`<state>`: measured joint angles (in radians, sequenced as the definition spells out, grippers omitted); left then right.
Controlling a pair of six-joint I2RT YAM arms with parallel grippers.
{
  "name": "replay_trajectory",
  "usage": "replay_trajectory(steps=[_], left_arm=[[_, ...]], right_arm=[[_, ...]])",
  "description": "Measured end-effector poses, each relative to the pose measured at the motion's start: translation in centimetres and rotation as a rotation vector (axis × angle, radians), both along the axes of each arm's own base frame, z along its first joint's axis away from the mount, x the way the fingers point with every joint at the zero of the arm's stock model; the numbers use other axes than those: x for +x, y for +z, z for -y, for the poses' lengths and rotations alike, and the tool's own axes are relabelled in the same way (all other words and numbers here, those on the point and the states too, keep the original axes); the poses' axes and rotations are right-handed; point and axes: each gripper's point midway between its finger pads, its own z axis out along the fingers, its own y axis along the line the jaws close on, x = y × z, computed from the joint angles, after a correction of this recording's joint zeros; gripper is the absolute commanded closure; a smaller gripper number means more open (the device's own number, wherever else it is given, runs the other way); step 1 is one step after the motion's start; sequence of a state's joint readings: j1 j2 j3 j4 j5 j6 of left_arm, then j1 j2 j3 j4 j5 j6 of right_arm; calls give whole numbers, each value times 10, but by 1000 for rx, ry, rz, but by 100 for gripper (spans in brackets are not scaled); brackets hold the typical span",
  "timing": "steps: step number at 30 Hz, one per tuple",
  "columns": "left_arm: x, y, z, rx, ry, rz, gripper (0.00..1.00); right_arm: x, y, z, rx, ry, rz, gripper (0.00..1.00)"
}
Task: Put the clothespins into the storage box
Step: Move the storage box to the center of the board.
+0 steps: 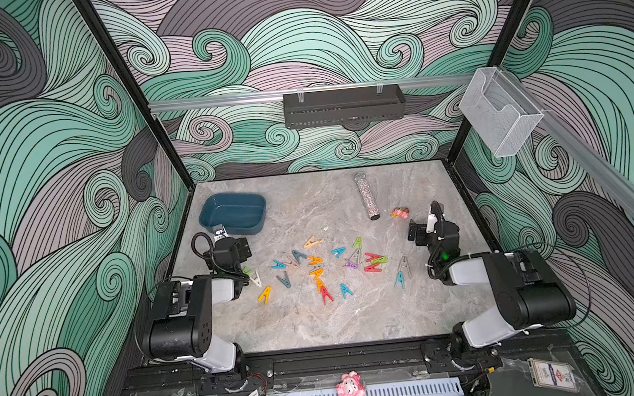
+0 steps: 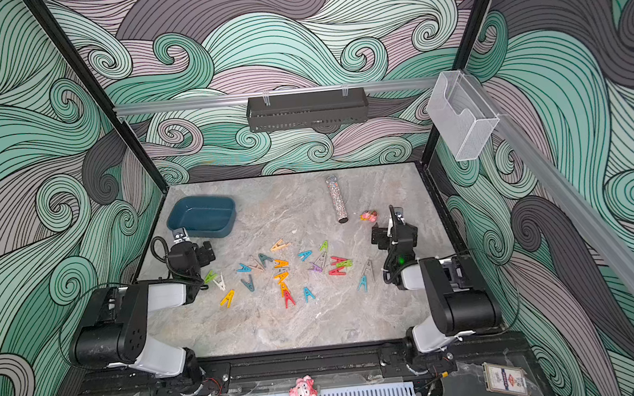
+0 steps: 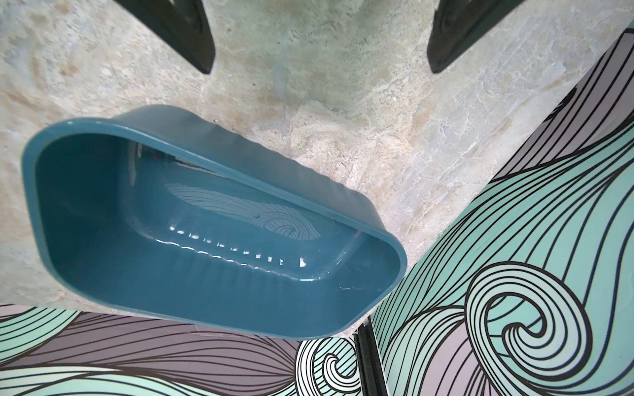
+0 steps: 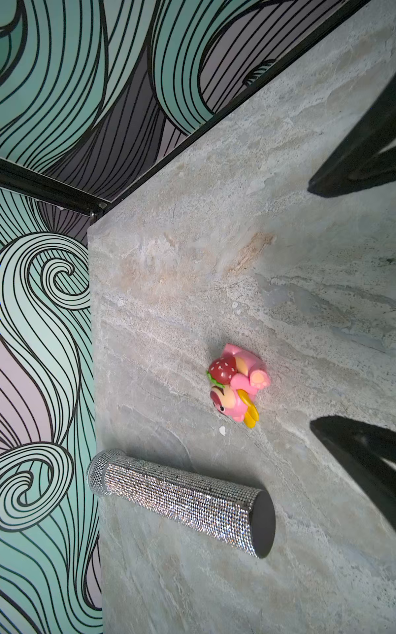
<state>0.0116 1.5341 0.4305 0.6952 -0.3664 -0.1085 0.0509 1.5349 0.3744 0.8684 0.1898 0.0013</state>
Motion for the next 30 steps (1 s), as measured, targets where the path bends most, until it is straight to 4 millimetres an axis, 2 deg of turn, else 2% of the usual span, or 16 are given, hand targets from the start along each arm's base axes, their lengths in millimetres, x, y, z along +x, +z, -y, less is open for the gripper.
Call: replay_trajectory(steps=[30], left_arm=[[0,0,0,0,0,0,1]], right_arm=[[0,0,-2,3,10,0,0]])
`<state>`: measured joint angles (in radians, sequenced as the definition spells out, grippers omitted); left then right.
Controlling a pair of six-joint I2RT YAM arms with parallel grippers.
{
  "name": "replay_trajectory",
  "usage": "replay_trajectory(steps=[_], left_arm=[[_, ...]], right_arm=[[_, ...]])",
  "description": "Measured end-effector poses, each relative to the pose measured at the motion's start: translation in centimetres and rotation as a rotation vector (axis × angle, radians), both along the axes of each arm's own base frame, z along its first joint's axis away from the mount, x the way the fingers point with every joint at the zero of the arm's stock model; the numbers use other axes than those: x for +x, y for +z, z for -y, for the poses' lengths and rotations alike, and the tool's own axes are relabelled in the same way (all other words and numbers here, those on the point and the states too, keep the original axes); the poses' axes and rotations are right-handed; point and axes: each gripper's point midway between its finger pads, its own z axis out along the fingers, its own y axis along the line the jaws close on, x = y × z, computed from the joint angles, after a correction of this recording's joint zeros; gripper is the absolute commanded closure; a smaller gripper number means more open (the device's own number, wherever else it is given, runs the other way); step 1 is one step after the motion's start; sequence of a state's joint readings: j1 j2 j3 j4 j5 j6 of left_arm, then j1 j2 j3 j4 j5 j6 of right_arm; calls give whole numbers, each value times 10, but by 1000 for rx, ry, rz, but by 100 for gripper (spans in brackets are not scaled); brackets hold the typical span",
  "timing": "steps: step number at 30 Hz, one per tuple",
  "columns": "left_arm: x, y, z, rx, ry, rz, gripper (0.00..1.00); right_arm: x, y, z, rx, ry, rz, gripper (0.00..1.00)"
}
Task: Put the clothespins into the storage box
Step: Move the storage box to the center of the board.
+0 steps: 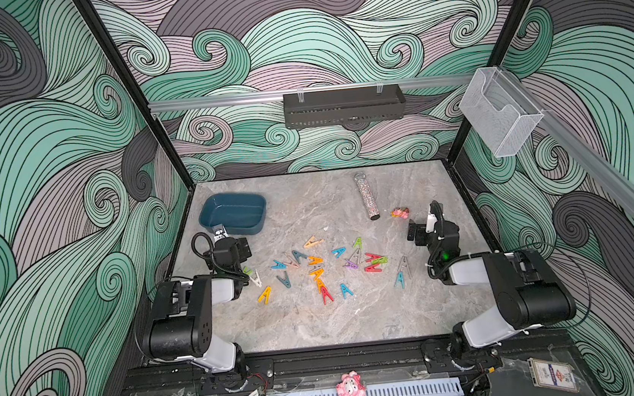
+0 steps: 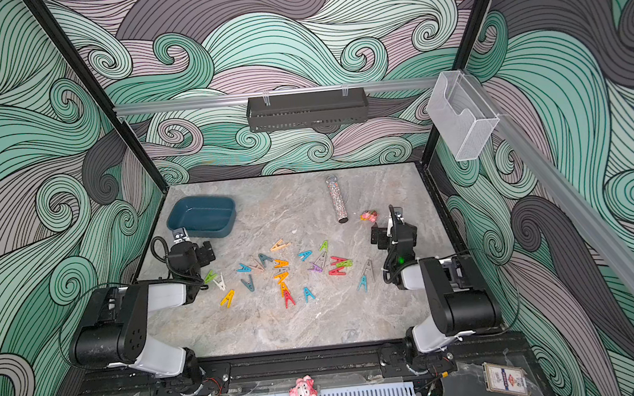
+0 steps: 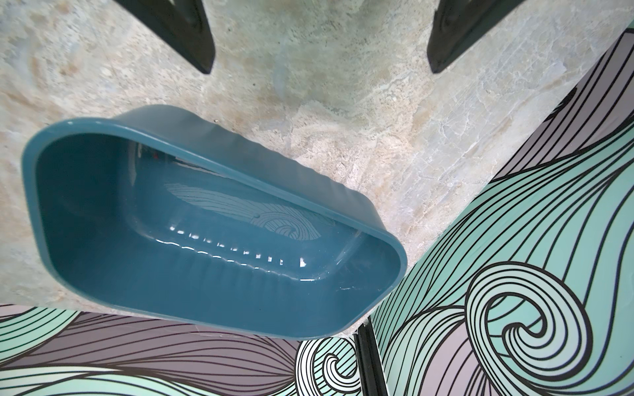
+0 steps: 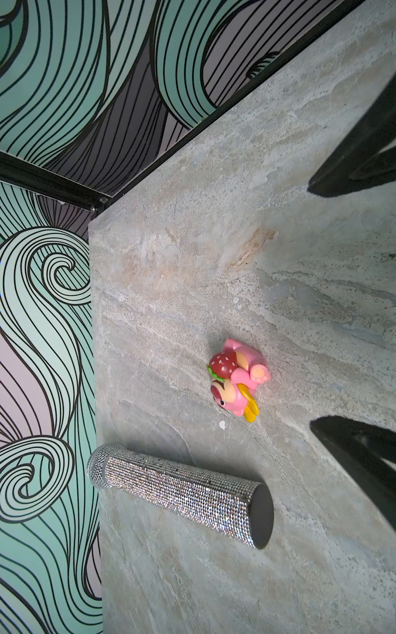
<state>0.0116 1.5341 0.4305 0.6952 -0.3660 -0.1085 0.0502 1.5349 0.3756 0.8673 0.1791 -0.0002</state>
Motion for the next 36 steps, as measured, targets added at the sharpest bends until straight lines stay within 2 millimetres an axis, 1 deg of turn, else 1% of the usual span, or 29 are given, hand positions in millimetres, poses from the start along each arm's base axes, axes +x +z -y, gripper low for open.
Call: replay_trajectory(steps=[17,20,21,23,26,29,32,34,36], left_arm=[[0,0,0,0,0,1,1],[-2,5,3,0,-17,-8,1],[-3,10,5,3,-25,-8,1],[-2,28,12,12,-42,11,1],[-4,60,25,11,-63,61,1],[-12,88,34,-2,-69,95,1],[-23,111,36,-14,-53,109,1],[-29,128,34,-28,-27,124,1],[-34,142,30,-64,13,128,1]], right_arm=[[0,-1,2,1,-2,-3,0],[-4,4,0,-2,1,-15,0],[-4,10,-1,-4,0,-17,0],[-2,28,-3,-12,-4,8,0],[-2,60,-11,-32,-18,61,0],[-6,79,-18,-52,-58,48,0],[-7,103,-23,-61,-116,-3,0],[-8,123,-28,-15,-148,-22,0],[-10,137,-31,62,-162,-29,0]])
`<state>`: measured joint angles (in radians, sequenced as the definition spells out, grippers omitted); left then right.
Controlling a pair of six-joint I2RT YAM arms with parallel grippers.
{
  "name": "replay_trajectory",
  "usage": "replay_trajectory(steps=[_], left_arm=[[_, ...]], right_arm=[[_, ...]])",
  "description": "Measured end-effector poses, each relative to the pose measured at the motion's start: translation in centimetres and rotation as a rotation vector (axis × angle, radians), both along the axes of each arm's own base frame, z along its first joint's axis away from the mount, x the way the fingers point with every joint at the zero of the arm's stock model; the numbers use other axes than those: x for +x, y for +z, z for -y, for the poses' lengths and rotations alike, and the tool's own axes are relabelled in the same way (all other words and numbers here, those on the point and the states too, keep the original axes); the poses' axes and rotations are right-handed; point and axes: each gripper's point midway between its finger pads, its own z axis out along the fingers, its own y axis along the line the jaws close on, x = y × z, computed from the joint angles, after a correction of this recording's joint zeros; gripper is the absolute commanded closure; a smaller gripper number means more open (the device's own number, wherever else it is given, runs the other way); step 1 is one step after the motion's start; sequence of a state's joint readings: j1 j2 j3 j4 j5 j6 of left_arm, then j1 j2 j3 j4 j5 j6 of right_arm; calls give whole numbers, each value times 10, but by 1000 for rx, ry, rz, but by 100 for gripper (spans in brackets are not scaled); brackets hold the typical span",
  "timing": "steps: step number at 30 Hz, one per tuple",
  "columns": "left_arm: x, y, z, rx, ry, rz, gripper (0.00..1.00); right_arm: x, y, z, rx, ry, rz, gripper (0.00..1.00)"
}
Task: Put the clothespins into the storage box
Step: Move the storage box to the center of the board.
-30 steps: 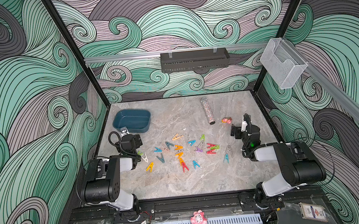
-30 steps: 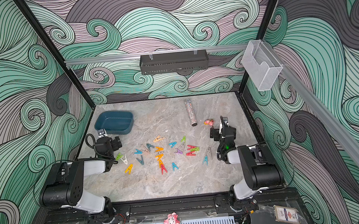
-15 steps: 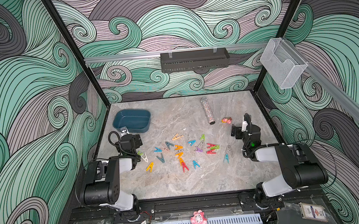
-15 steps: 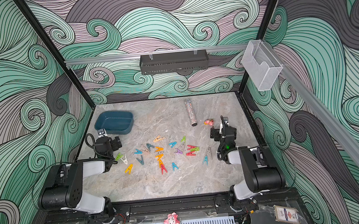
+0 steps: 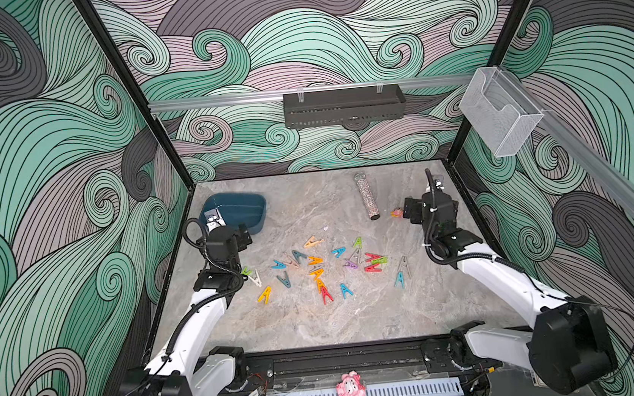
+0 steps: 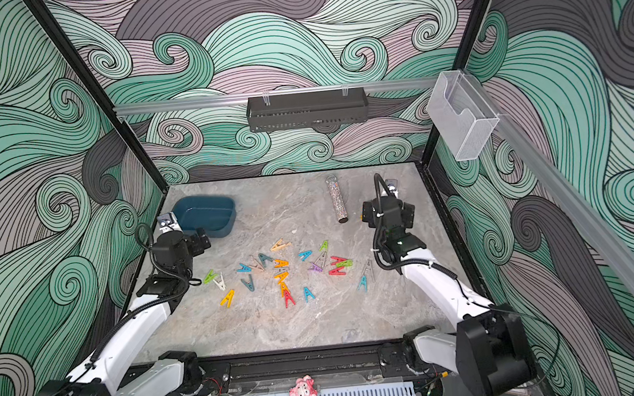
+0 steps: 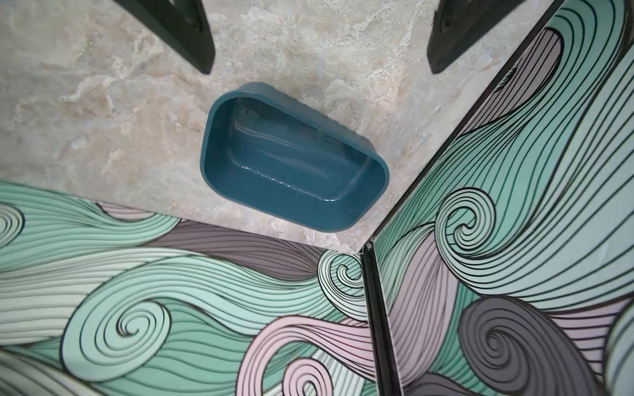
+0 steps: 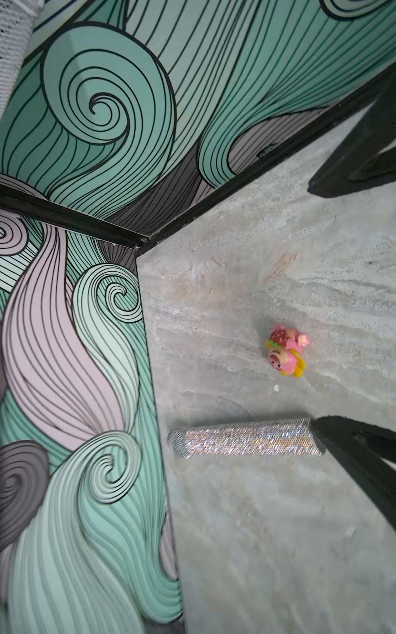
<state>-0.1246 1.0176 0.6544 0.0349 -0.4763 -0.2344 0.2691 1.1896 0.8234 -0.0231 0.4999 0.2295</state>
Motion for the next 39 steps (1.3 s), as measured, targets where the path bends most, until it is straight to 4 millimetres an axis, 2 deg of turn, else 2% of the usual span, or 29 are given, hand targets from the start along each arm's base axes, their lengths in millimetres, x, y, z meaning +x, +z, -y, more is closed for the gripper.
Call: replay_trajectory(steps=[2,6,9,11,14,17,24,30,34,39], left_arm=[[-2,13,-3,-56,41,-8,1],[3,39,-1,-168,29,-1,7],[10,44,7,-215,-21,-37,12],[18,41,14,-240,-53,-89,15],[32,27,21,-288,-76,-172,22],[44,6,20,-361,-62,-249,28],[62,-43,-10,-541,62,-340,34],[76,-86,-38,-693,157,-417,38],[84,-101,-51,-747,190,-437,41],[83,-113,-52,-774,211,-464,48]], right_arm=[[-5,4,-4,88,26,-13,0],[-20,-7,-15,239,78,-91,6],[-28,-14,-31,315,108,-180,9],[-30,-16,-45,358,131,-223,11],[-34,-22,-67,406,169,-283,13],[-40,-33,-92,428,208,-352,15],[-40,-41,-158,422,325,-459,16],[-36,-36,-197,405,396,-486,18],[-32,-38,-216,394,424,-502,19],[-35,-47,-252,363,482,-543,19]])
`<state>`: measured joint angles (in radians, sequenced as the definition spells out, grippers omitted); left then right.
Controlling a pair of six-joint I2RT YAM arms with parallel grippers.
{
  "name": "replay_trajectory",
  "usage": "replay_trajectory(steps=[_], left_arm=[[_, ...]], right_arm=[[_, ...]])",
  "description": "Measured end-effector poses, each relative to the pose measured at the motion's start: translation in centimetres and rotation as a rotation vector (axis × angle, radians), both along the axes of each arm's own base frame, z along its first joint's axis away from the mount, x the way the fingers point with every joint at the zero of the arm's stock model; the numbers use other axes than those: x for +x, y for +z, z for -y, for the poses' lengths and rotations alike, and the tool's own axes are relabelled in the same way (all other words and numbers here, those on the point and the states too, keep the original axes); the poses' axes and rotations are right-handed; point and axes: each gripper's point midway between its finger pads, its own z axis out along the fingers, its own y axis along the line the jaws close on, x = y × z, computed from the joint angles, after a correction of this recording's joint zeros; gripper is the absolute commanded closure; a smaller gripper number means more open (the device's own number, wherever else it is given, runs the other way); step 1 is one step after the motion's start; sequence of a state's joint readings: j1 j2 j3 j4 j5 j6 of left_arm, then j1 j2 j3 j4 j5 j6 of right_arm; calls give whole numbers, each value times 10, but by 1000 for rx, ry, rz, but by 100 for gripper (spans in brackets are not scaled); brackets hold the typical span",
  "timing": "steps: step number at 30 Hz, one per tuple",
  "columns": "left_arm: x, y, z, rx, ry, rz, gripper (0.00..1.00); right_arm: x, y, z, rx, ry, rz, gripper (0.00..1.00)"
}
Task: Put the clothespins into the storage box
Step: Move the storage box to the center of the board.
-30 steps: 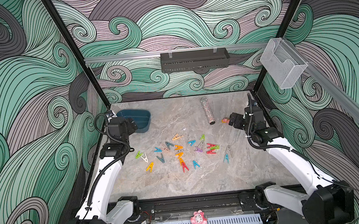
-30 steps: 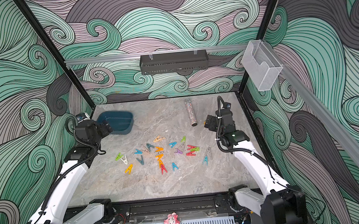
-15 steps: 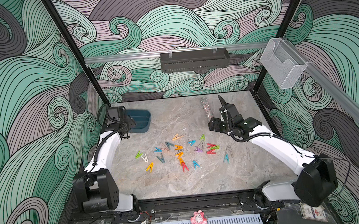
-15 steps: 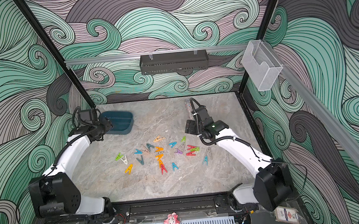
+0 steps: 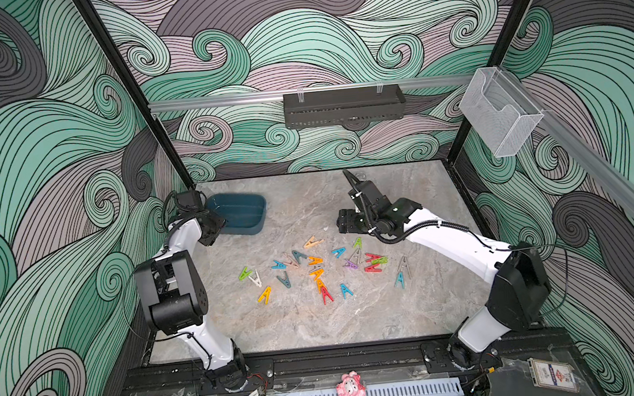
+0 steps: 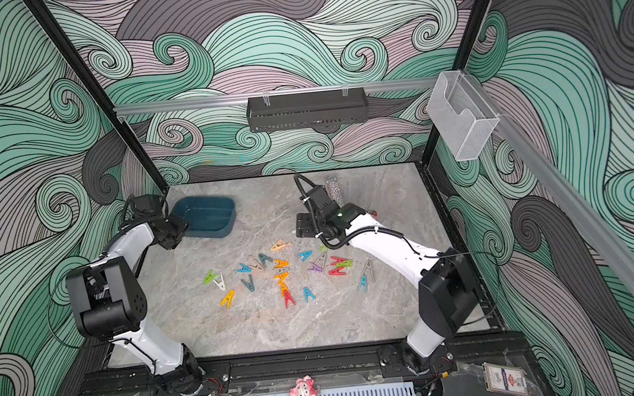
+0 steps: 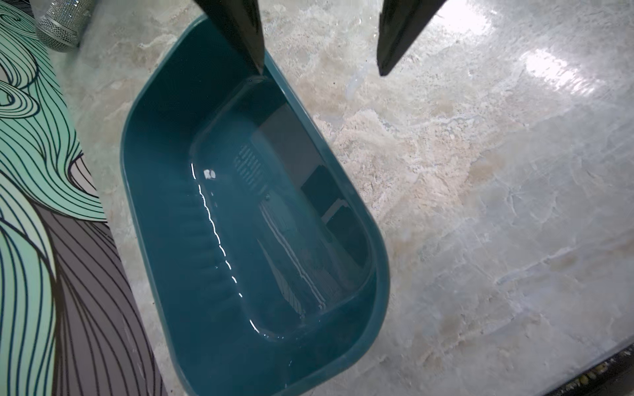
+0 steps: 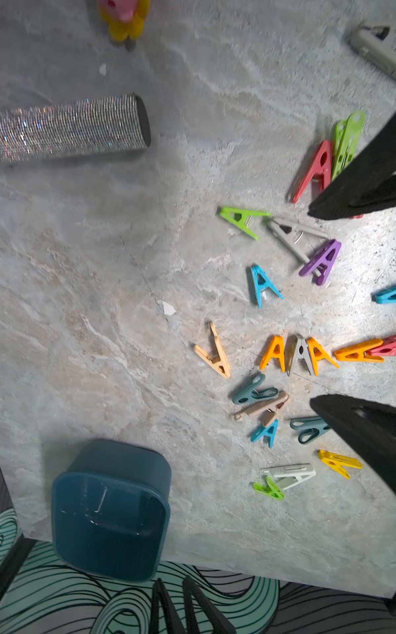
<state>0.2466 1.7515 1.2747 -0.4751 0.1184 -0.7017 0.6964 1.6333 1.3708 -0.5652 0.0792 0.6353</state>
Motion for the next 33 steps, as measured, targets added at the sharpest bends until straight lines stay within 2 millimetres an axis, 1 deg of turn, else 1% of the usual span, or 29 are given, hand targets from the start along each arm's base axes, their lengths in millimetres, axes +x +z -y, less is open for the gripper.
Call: replay_trajectory(steps=[4,7,13,17,23,30,33], left_arm=[[0,-8,0,-8,5,-20,51],[0,-15,0,-13,7,-35,54],[0,-29,0,-27,19,-64,54],[2,-33,-1,-37,38,-62,55],[10,-31,-1,-50,64,-31,59],[17,-27,6,-72,57,-3,69],[26,-24,6,-78,55,11,72]], right_arm=[[-6,-8,-23,-15,50,-16,19],[-9,-14,-31,-28,73,-26,19],[-13,-21,-32,-51,88,-43,19],[-15,-28,-33,-67,95,-58,19],[-19,-32,-37,-76,108,-66,19],[-19,-32,-38,-77,111,-66,19],[-19,-33,-38,-78,111,-67,19]])
